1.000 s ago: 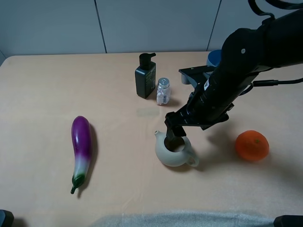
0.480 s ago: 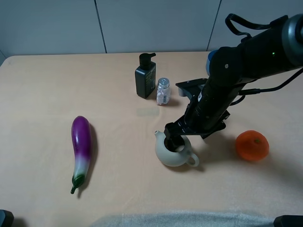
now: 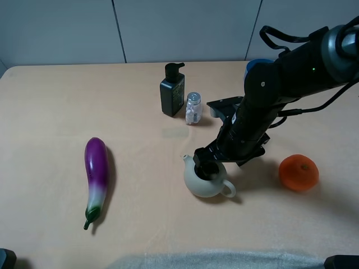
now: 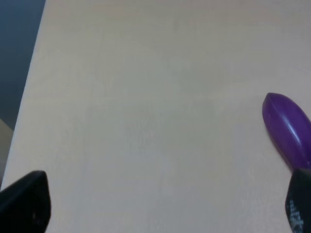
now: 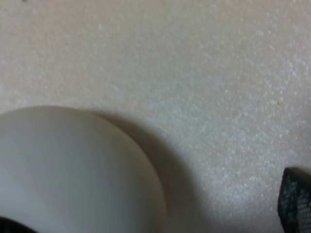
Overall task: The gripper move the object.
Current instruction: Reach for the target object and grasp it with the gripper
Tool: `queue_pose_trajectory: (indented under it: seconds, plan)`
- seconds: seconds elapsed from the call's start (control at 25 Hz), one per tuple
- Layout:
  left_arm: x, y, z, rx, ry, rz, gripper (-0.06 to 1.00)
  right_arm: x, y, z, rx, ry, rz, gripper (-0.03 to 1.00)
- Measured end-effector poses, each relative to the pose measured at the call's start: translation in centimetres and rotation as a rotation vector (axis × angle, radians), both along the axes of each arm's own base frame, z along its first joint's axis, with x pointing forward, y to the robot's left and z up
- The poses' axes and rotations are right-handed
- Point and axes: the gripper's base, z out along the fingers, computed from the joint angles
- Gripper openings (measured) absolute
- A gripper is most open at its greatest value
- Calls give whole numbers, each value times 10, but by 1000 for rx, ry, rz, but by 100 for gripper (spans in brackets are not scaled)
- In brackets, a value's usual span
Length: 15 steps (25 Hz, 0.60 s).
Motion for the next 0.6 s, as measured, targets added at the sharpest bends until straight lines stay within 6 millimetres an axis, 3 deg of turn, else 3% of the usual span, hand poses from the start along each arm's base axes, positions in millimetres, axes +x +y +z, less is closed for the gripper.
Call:
queue_pose_trajectory:
  seconds: [0.12,0.4,0.6]
  plan:
    - [0,0,0,0,0,0,96,0,0,0,0,0,-1,65]
    - [0,0,0,0,0,0,96,0,0,0,3,2,-4,35]
    - [0,0,0,0,0,0,96,0,1,0,11,7,-19,21]
